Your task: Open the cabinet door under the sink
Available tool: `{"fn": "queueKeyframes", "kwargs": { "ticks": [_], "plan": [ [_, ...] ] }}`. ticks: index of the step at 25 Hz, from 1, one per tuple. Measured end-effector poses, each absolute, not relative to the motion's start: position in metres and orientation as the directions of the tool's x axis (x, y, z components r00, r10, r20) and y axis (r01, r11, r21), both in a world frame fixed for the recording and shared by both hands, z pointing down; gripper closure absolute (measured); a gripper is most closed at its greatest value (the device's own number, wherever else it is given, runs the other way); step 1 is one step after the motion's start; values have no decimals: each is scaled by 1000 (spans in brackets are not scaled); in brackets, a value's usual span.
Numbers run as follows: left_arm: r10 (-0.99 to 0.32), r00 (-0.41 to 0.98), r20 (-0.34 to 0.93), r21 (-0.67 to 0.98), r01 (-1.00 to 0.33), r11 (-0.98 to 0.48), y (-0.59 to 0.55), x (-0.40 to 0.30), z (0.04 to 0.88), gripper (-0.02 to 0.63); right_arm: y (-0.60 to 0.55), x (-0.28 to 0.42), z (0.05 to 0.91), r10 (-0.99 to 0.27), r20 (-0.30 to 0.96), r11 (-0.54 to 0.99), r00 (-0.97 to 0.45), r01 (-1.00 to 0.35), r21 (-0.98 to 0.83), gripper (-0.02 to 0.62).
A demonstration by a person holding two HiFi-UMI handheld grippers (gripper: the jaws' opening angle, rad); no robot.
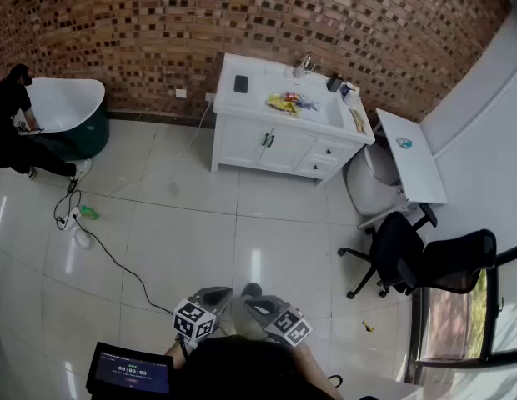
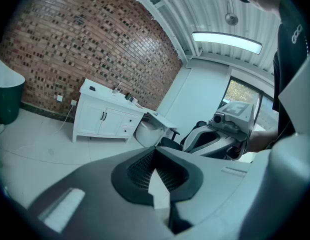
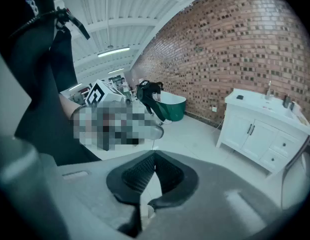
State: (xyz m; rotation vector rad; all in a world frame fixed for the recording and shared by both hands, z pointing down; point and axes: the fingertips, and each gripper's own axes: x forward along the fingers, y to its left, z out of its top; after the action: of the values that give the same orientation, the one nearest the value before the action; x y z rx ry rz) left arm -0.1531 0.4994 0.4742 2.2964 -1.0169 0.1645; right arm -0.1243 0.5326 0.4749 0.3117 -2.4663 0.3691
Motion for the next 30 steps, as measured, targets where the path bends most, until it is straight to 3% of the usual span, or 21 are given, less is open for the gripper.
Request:
{"fn": "queueKeyframes", "kwargs": {
  "ticks": [5, 10, 19, 30],
  "plan": [
    [-646, 675, 358, 491, -724, -485, 491, -156, 469, 591, 504, -130, 470, -132, 577, 928, -806, -305, -214, 603],
    [-639, 668, 380, 426, -740, -520, 434, -155, 448, 591, 423, -131, 442, -209, 511, 914, -834, -353, -202, 603],
    [-537, 728, 426, 393, -684, -615, 385, -58, 415, 591, 342, -15, 440, -356, 434, 724, -828, -538, -432, 603],
    [-469, 740, 481, 384, -659, -647, 347, -5, 412, 591, 282, 94, 460, -481, 412, 585, -774, -633, -506, 603]
  ]
}}
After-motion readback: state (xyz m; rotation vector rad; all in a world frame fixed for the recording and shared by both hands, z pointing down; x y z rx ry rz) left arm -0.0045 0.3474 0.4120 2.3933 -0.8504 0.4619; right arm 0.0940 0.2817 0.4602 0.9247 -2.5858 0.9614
